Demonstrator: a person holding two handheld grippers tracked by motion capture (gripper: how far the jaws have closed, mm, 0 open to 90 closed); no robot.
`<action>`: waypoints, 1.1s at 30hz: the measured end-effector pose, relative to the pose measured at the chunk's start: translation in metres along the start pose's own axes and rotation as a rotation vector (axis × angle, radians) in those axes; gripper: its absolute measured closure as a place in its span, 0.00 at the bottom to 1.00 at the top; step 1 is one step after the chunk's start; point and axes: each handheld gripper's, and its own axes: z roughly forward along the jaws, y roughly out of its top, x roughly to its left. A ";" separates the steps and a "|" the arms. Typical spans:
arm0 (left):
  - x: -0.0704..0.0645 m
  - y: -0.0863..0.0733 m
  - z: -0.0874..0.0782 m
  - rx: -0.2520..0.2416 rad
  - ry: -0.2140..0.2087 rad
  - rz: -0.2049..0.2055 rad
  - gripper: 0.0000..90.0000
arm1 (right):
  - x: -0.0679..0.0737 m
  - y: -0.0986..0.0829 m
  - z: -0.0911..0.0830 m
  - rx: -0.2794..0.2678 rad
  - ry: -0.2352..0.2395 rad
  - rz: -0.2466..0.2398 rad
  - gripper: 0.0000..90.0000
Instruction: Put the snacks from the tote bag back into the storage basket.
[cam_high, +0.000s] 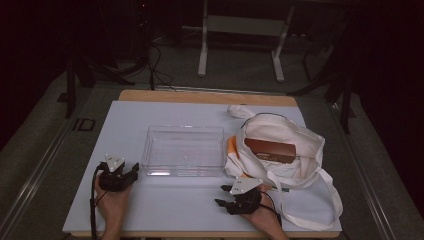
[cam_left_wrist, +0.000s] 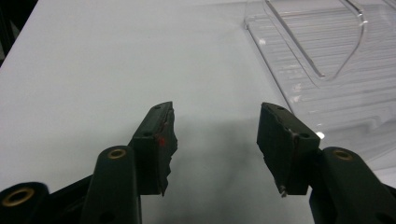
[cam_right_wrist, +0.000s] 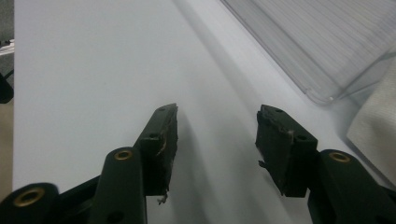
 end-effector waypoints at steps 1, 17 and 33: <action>0.000 0.000 0.000 -0.004 -0.001 0.002 0.55 | 0.000 0.000 0.000 -0.002 0.004 0.001 0.54; 0.002 0.000 -0.002 -0.018 -0.032 -0.005 0.64 | 0.000 0.000 0.000 0.004 0.003 0.000 0.52; 0.002 -0.001 -0.003 -0.026 -0.029 0.019 0.62 | 0.004 0.004 0.001 0.010 0.015 -0.016 0.52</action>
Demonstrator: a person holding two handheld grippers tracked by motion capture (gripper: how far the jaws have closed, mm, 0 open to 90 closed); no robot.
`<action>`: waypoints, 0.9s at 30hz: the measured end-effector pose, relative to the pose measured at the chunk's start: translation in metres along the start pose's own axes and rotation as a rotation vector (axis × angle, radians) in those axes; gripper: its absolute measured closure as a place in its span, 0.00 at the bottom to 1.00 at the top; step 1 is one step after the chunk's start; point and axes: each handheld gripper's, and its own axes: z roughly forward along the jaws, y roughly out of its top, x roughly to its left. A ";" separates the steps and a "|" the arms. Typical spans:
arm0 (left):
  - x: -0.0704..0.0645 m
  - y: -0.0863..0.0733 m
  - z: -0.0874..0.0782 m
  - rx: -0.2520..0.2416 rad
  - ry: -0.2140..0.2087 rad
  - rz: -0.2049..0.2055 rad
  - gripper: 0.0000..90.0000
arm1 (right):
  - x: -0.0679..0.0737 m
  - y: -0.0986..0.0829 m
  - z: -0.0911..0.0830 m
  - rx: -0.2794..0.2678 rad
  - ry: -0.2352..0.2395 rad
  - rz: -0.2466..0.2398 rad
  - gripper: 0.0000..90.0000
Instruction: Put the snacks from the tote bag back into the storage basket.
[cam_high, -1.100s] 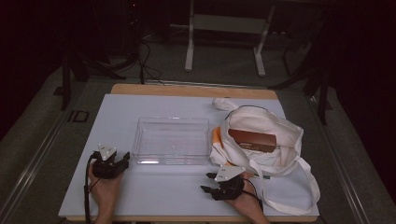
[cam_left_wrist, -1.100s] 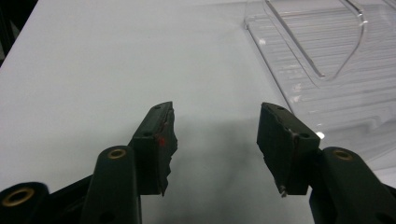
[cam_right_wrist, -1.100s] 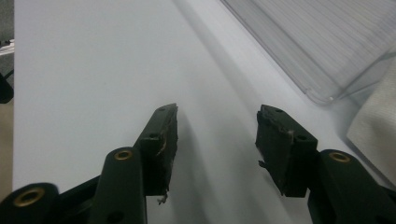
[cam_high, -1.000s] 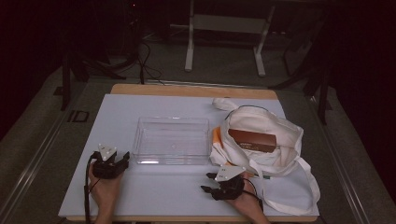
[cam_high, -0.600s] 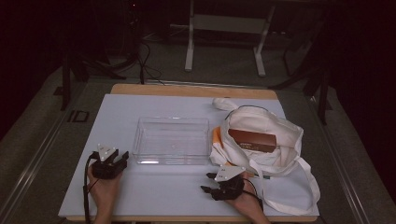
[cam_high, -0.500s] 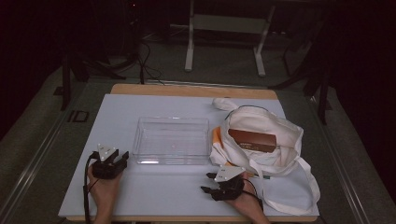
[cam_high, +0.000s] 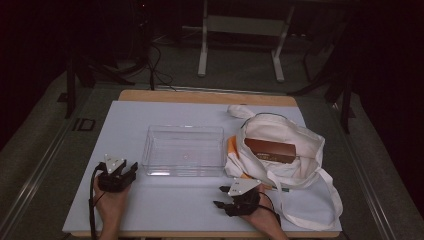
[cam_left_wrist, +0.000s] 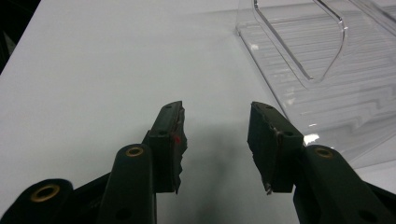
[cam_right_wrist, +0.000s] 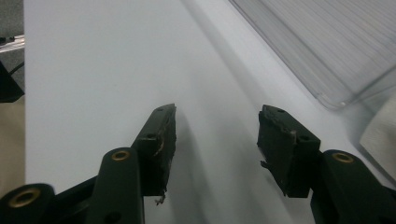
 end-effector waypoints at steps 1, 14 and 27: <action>0.000 0.000 0.000 0.001 0.000 0.000 0.63 | 0.000 0.000 0.000 -0.001 0.001 -0.001 0.52; 0.000 0.000 0.001 0.007 -0.001 0.002 0.63 | -0.004 0.004 -0.005 0.007 -0.027 -0.018 0.55; -0.001 0.000 0.001 0.009 -0.002 0.006 0.63 | -0.006 0.006 -0.015 0.010 -0.058 -0.007 0.56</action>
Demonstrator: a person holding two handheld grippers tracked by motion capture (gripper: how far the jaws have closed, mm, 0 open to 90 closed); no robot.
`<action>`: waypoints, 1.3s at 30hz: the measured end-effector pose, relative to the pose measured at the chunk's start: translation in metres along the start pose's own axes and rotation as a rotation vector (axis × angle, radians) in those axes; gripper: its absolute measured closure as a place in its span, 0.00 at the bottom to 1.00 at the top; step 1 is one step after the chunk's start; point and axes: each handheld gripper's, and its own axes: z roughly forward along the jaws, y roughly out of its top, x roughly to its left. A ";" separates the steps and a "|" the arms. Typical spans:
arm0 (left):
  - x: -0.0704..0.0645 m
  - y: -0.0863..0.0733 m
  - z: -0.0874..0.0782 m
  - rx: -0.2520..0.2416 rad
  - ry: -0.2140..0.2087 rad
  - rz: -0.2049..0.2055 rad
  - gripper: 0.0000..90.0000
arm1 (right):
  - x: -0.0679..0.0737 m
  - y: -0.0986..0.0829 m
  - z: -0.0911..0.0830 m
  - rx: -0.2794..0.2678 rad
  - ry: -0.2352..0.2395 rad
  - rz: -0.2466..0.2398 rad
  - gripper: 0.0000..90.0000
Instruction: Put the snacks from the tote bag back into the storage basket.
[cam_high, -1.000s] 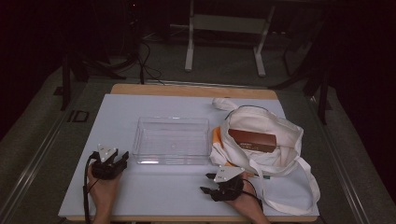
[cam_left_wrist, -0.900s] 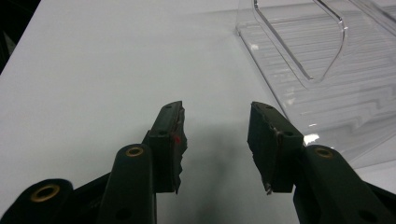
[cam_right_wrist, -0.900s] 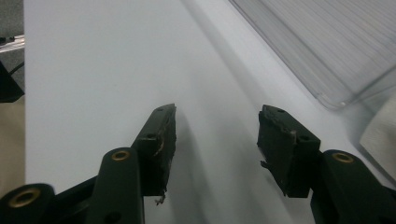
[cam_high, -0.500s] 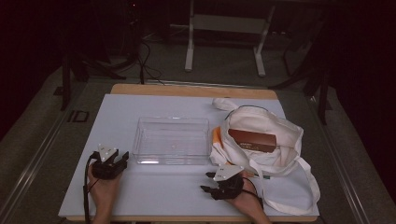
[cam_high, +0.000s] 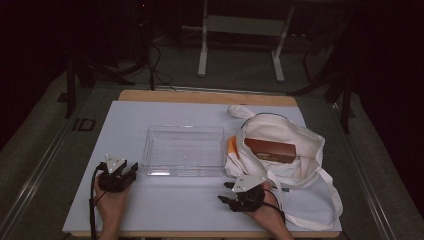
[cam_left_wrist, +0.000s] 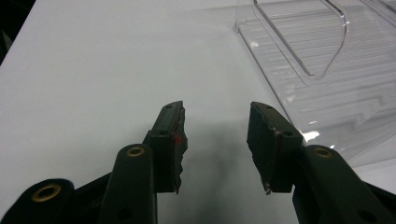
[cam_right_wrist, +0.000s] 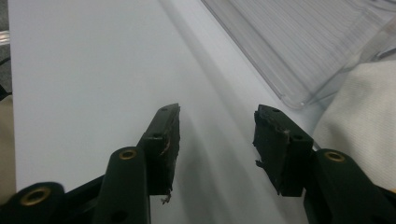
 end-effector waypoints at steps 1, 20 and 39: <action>0.000 0.000 0.000 0.000 0.001 0.000 0.63 | 0.000 0.000 0.000 0.000 0.000 0.000 0.56; -0.001 0.000 0.000 0.004 0.004 0.005 0.63 | -0.001 0.007 -0.009 0.022 -0.033 -0.013 0.58; -0.001 0.000 0.001 0.004 0.007 0.008 0.63 | -0.004 0.010 -0.014 0.069 -0.038 -0.035 0.58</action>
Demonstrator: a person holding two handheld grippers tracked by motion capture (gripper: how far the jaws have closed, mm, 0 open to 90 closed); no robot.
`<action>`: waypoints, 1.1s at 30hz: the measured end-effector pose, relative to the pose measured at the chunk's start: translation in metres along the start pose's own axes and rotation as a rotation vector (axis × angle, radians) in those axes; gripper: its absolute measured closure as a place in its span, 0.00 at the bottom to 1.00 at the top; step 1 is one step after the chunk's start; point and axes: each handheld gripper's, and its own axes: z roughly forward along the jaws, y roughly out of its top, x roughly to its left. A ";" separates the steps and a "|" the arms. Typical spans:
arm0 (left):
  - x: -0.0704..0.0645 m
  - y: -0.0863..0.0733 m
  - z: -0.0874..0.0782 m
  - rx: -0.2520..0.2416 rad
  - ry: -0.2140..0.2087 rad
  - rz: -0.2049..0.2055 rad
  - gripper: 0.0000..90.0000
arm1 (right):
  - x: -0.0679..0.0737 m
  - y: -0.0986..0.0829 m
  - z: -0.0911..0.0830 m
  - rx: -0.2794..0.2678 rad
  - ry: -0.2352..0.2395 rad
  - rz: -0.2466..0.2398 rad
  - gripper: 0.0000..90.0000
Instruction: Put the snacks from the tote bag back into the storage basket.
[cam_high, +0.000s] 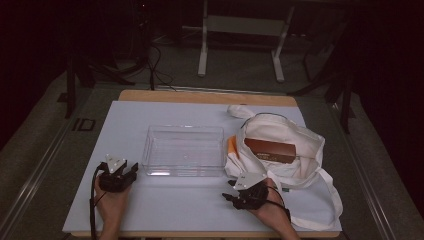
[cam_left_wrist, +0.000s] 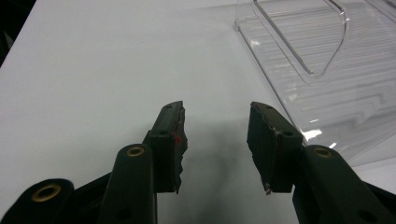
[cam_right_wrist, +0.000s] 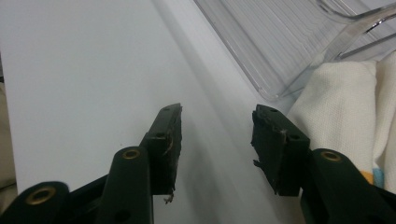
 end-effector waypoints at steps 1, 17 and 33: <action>0.000 0.000 0.000 0.000 0.000 0.000 0.63 | 0.000 0.000 -0.001 0.001 0.000 -0.003 0.58; 0.000 0.000 0.000 0.004 -0.001 0.000 0.63 | -0.002 0.006 -0.013 0.020 -0.010 -0.013 0.57; 0.001 0.000 0.000 0.005 -0.003 -0.001 0.63 | -0.006 0.017 -0.021 0.019 -0.025 -0.030 0.57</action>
